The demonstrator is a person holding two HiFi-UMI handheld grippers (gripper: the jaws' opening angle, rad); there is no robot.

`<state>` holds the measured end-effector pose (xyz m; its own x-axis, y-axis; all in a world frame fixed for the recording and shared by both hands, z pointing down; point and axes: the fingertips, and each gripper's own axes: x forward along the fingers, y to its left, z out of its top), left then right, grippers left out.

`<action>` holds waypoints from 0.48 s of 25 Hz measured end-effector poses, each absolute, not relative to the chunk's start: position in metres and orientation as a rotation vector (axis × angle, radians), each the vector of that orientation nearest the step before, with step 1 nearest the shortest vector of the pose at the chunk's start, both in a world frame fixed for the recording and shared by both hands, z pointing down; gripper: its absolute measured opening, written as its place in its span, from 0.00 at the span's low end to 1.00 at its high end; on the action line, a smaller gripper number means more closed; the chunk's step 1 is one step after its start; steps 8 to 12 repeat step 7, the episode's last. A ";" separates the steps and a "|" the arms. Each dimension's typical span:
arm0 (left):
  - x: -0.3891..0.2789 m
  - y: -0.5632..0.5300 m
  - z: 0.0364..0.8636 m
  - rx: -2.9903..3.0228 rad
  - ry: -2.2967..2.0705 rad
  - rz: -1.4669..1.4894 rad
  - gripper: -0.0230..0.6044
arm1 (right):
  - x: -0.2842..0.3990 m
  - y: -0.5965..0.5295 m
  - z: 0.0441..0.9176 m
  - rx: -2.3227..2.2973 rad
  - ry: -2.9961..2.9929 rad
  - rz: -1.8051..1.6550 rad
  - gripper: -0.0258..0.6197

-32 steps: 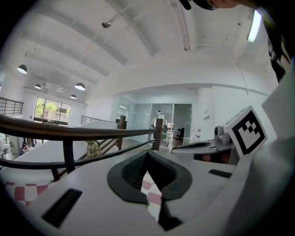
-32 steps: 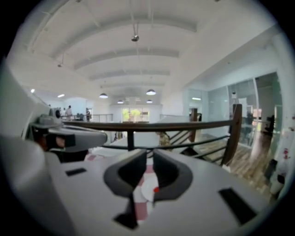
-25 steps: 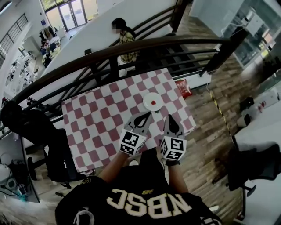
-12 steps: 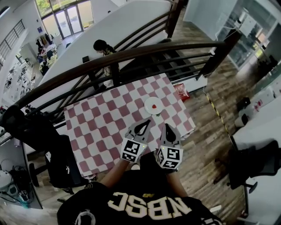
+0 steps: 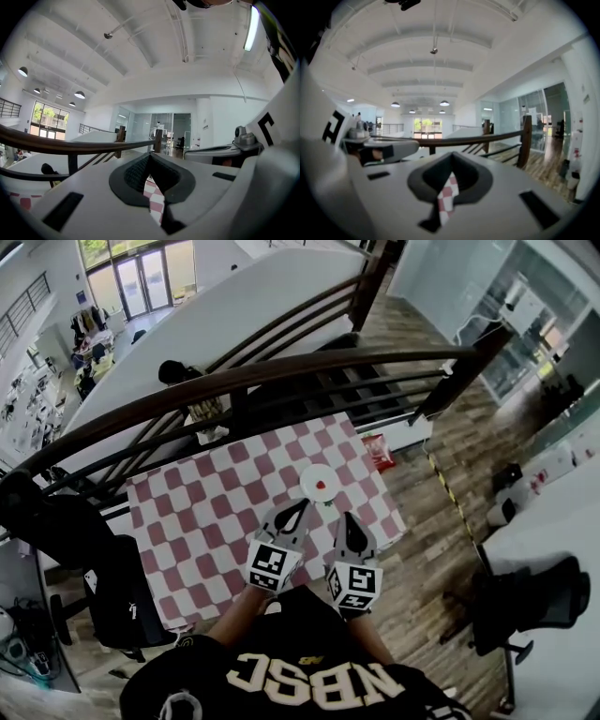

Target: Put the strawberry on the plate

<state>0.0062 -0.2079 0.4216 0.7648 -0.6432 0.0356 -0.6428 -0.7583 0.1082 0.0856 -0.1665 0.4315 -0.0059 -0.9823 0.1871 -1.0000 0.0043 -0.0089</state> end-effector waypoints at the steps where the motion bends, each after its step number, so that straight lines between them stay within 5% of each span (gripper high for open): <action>1: 0.009 -0.211 0.421 2.848 -1.034 -0.006 0.05 | 0.091 -0.171 0.431 2.130 -2.125 0.211 0.07; 12: 0.020 -0.240 0.430 2.836 -1.043 0.008 0.05 | 0.111 -0.199 0.441 2.125 -2.091 0.216 0.07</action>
